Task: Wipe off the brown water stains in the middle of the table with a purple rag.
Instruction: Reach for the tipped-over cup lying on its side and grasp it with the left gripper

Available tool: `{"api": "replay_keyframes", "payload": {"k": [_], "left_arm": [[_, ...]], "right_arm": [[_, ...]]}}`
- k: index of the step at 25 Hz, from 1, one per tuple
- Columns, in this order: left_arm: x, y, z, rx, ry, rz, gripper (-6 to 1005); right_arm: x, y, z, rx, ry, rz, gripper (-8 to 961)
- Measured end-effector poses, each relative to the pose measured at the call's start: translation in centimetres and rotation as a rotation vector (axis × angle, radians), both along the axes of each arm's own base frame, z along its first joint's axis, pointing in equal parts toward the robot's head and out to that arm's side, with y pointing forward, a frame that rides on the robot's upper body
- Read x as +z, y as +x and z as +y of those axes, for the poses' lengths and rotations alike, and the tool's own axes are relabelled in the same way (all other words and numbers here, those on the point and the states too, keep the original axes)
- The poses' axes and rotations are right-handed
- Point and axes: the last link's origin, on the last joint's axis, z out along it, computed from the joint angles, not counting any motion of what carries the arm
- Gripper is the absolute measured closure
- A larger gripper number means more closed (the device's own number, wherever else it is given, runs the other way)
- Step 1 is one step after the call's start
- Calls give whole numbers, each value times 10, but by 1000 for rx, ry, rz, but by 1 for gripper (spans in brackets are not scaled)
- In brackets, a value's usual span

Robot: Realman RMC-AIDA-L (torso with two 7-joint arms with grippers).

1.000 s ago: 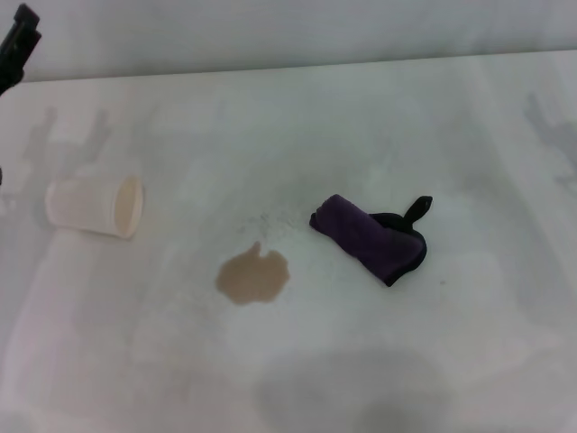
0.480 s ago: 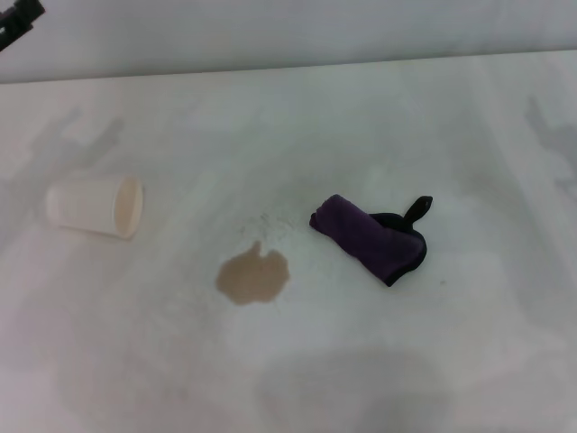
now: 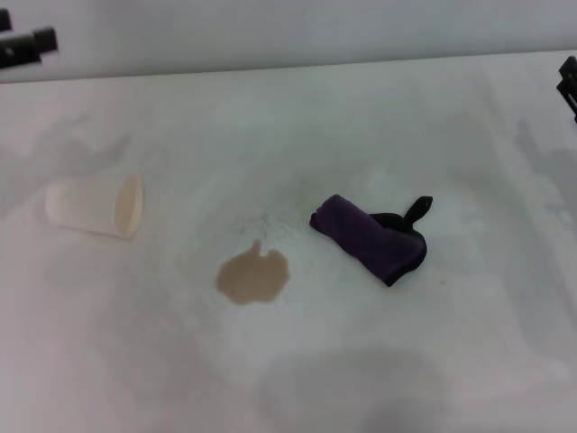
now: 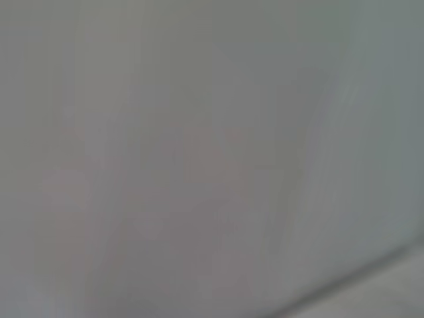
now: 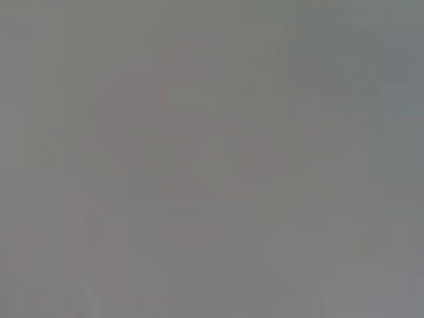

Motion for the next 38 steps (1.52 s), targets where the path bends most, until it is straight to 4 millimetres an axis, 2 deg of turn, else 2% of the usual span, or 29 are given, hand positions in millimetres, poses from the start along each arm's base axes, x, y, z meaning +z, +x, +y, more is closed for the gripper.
{"api": "replay_keyframes", "payload": {"k": [4, 10, 14, 21, 27, 34, 38], "left_arm": [[-7, 9, -4, -56, -139, 212, 124], [-5, 3, -11, -91, -238, 532, 124], [0, 0, -15, -123, -247, 673, 123], [0, -2, -18, -190, -264, 818, 123], [-18, 1, -22, -341, -290, 914, 123], [-56, 2, -28, -460, -351, 1024, 124], [-62, 1, -24, -513, -315, 1073, 124]], "right_arm": [[-6, 3, -7, -20, -12, 24, 77], [-12, 2, -9, -22, -24, 50, 77], [-18, -1, -8, -25, -38, 68, 77], [-26, -3, -7, -34, -62, 92, 77], [-26, -4, -7, -32, -63, 130, 77], [-26, -5, -7, -29, -61, 178, 76], [-25, -6, -4, -28, -52, 183, 76]]}}
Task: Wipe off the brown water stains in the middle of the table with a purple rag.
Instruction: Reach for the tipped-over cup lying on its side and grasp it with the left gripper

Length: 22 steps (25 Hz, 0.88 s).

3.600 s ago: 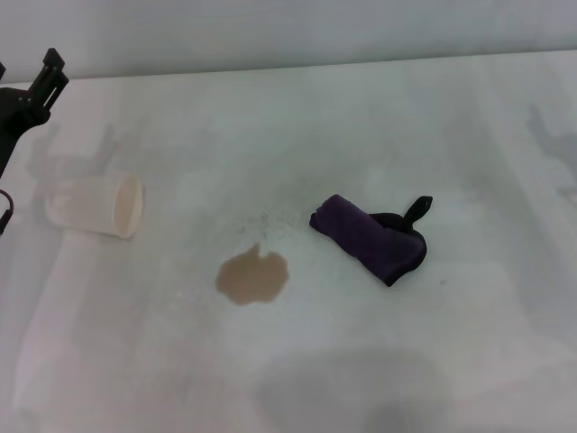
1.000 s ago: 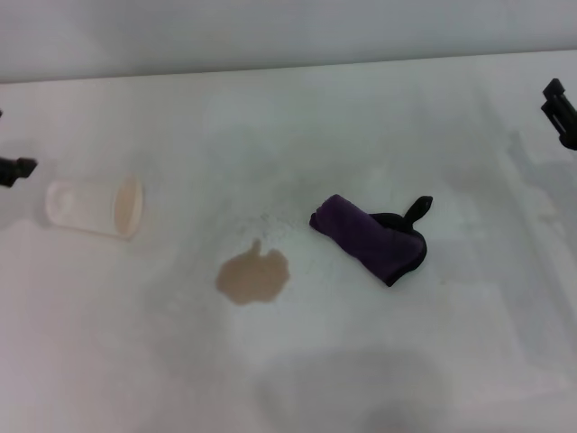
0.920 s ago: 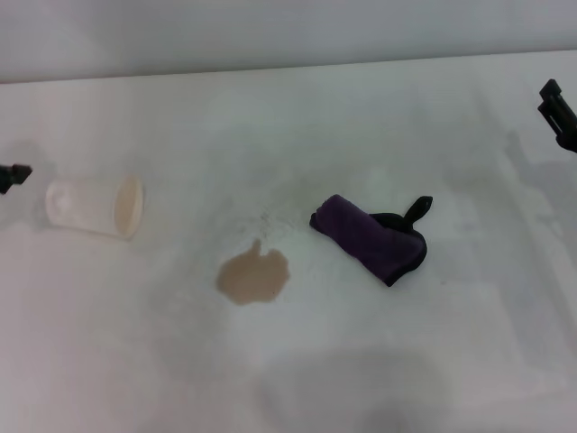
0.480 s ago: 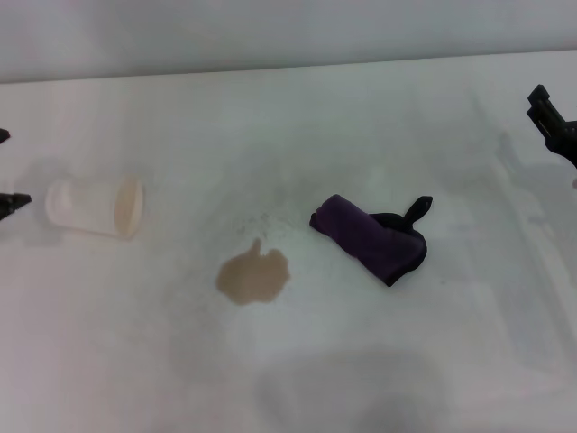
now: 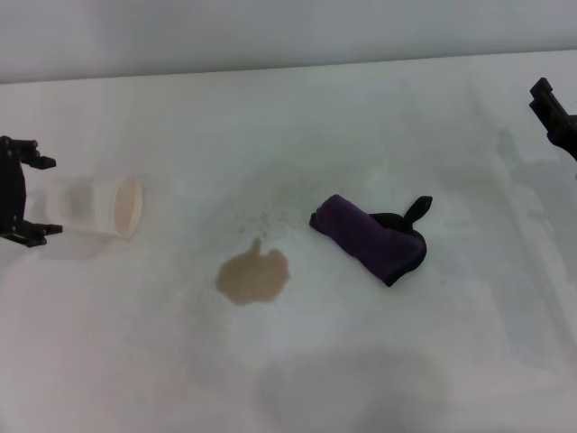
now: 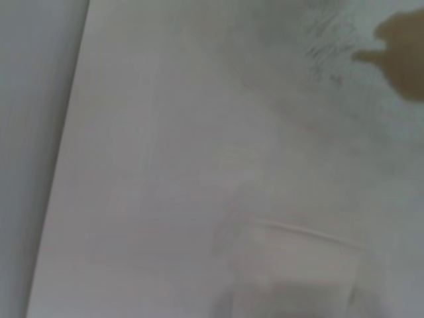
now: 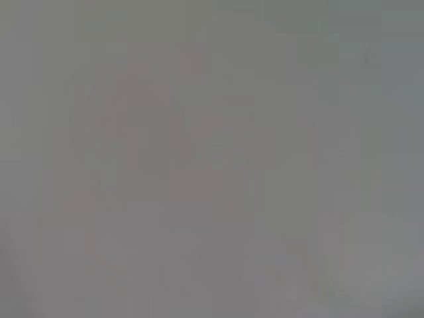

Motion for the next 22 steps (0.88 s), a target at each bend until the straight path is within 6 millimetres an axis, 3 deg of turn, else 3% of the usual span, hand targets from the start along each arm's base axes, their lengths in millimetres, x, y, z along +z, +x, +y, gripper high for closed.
{"api": "replay_keyframes", "payload": {"k": [4, 15, 22], "left_arm": [[-5, -4, 4, -32, 10, 11, 124], [-43, -16, 10, -73, -16, -17, 126], [-51, -25, 12, -90, -3, -6, 138]], "right_arm": [[2, 0, 2, -8, 15, 8, 76], [4, 1, 4, -20, 36, 22, 76], [2, 0, 3, -17, 30, 27, 76]]}}
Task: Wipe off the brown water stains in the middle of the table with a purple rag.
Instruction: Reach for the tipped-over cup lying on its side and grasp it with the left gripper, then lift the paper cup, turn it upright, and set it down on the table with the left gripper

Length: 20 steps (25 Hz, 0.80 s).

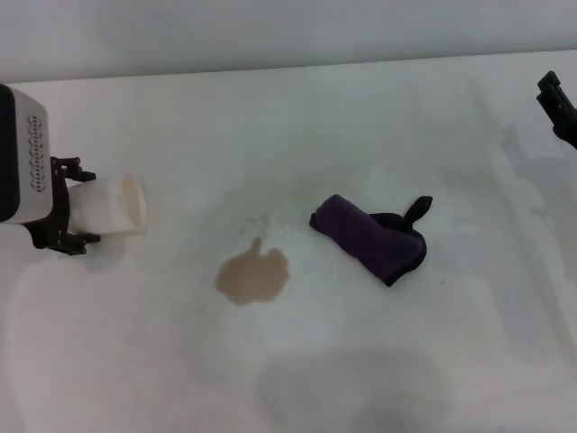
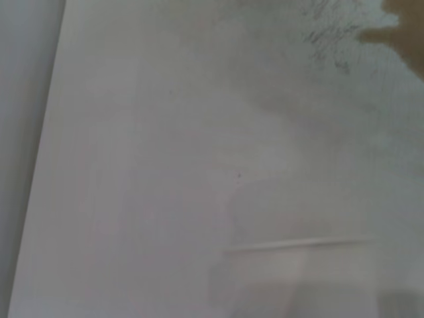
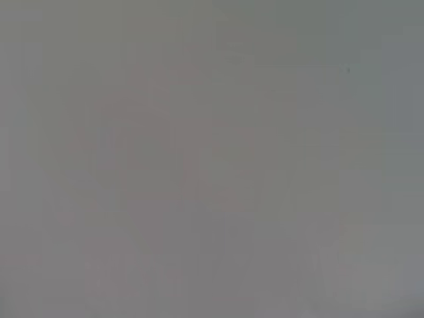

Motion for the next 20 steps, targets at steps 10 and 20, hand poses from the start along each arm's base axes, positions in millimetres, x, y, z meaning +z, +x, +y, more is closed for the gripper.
{"api": "replay_keyframes", "payload": {"k": [10, 20], "left_arm": [[-2, 3, 1, -15, 7, -36, 159], [-5, 1, 0, 13, 61, -113, 225]], "right_arm": [[-1, -1, 0, 3, -3, 4, 76], [-4, -2, -2, 10, -11, 7, 76]]}}
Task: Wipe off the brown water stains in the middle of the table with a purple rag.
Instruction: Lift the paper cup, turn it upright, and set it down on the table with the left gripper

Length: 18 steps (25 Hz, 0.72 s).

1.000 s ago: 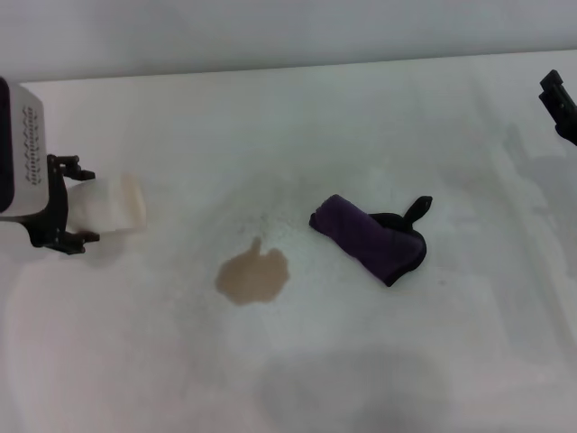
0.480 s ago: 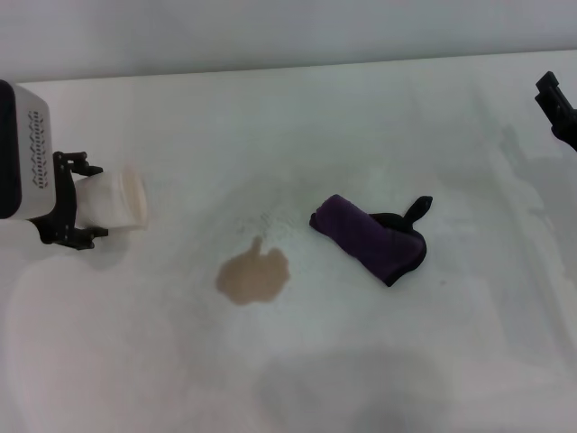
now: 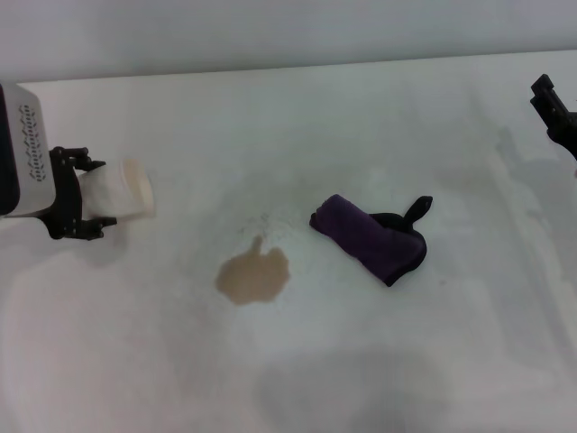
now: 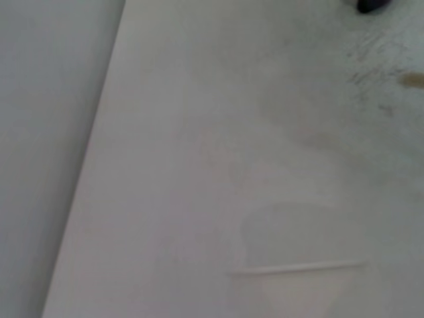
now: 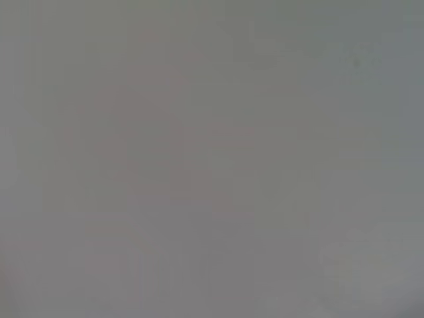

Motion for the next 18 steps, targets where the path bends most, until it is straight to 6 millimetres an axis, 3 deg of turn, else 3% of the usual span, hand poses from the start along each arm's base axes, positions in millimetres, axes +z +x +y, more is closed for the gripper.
{"api": "replay_keyframes", "payload": {"k": [10, 18], "left_arm": [[3, 7, 1, 73, 159, -289, 223], [-2, -3, -11, 148, 305, -648, 222]], "right_arm": [[1, -1, 0, 6, 4, -1, 76], [4, 0, 1, 8, 12, -10, 76]]}}
